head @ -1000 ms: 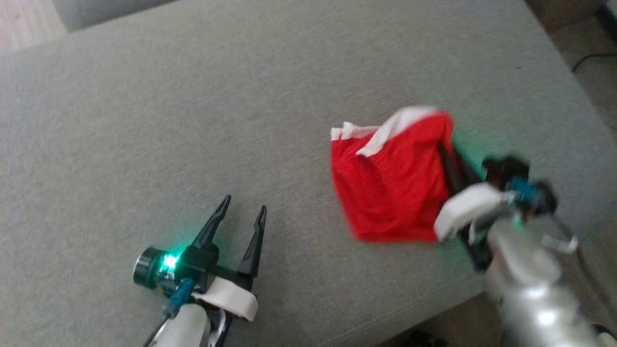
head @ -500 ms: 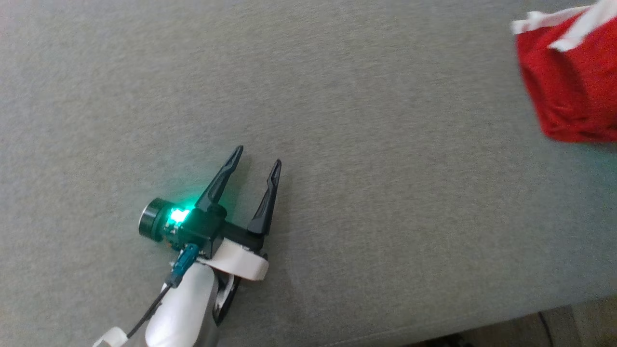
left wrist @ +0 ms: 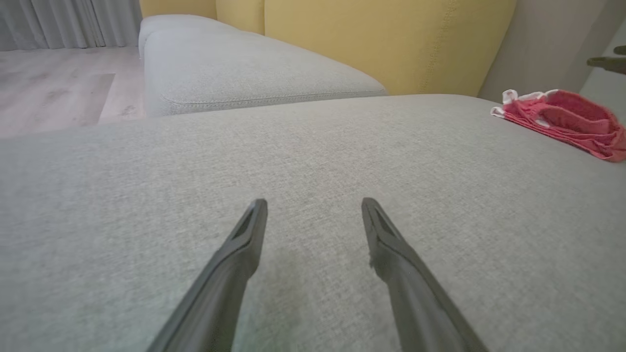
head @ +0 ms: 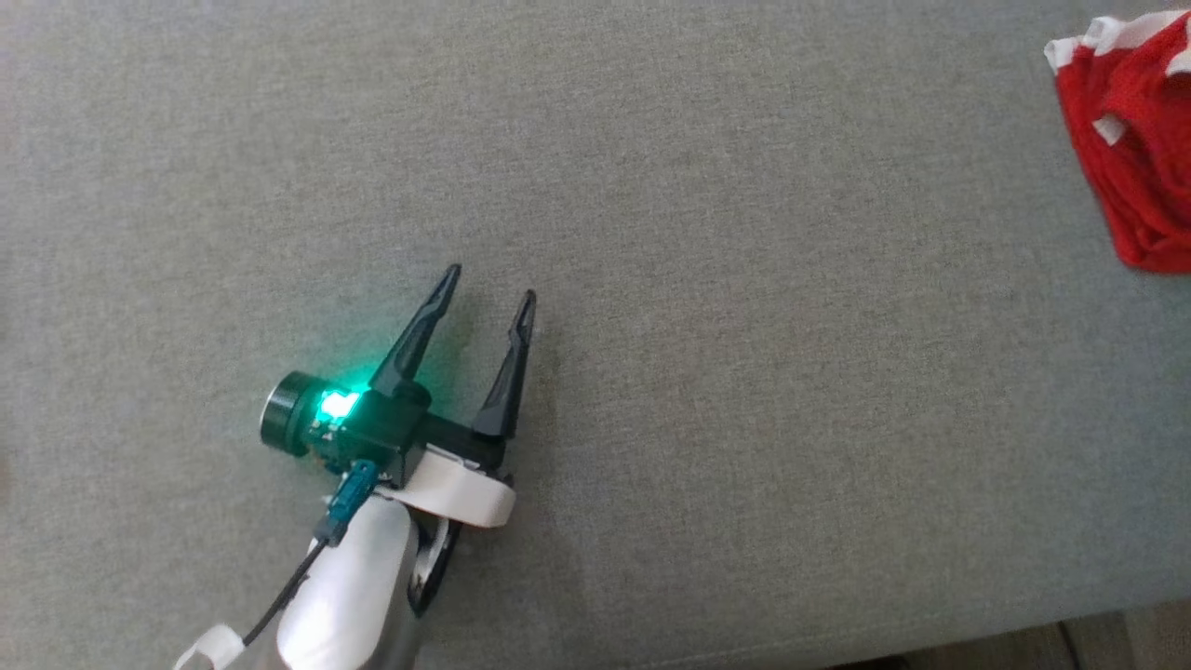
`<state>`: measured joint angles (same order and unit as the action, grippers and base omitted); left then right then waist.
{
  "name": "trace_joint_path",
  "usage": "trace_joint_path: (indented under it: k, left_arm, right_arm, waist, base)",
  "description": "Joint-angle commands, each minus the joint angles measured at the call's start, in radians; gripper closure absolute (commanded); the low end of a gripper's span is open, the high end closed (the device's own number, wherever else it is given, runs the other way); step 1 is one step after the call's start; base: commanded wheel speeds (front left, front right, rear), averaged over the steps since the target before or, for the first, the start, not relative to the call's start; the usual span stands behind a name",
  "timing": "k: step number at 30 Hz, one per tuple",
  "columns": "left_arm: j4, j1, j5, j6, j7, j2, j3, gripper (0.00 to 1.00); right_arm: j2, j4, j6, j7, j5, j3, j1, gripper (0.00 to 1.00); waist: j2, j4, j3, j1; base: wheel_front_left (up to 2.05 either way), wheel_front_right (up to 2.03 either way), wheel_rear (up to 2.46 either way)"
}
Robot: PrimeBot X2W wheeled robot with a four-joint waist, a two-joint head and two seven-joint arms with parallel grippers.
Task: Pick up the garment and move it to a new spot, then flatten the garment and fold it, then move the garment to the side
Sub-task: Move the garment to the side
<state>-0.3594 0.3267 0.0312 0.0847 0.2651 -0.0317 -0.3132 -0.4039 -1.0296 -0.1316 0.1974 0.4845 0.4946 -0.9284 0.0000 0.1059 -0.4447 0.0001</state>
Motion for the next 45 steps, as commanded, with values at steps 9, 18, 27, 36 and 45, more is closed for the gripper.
trace_joint_path:
  k: [9,18,27,36,45]
  left_arm:
    - [0.0,-0.047,0.015,-0.057,-0.003,-0.027,0.105,0.0]
    - [0.009,-0.123,0.038,-0.096,-0.003,-0.025,0.211,0.0]
    - [0.006,-0.196,0.033,-0.096,-0.003,-0.027,0.278,0.0]
    - [-0.004,-0.25,0.02,-0.113,-0.003,-0.022,0.287,0.0]
    - [-0.003,-0.284,0.022,-0.112,-0.003,-0.019,0.274,0.0]
  right_arm:
    - [0.223,0.222,0.001,0.064,-0.171,-0.187,0.05,0.0]
    - [0.337,0.475,0.001,0.064,-0.437,-0.424,0.389,0.0]
    - [0.353,0.493,0.001,0.064,-0.511,-0.473,0.574,0.0]
    - [0.353,0.509,0.001,0.064,-0.579,-0.509,0.645,0.0]
    - [0.354,0.501,0.001,0.064,-0.585,-0.524,0.691,0.0]
  waist:
    - [0.0,-0.044,0.096,-0.0001]
    - [0.0,-0.107,0.208,-0.0001]
    - [0.0,-0.117,0.271,-0.0001]
    - [0.0,-0.112,0.331,-0.0001]
    - [0.0,-0.118,0.378,-0.0001]
  base:
    - [0.0,0.0,0.0]
    - [0.0,0.0,0.0]
    - [0.0,0.0,0.0]
    - [0.0,0.0,0.0]
    - [0.0,0.0,0.0]
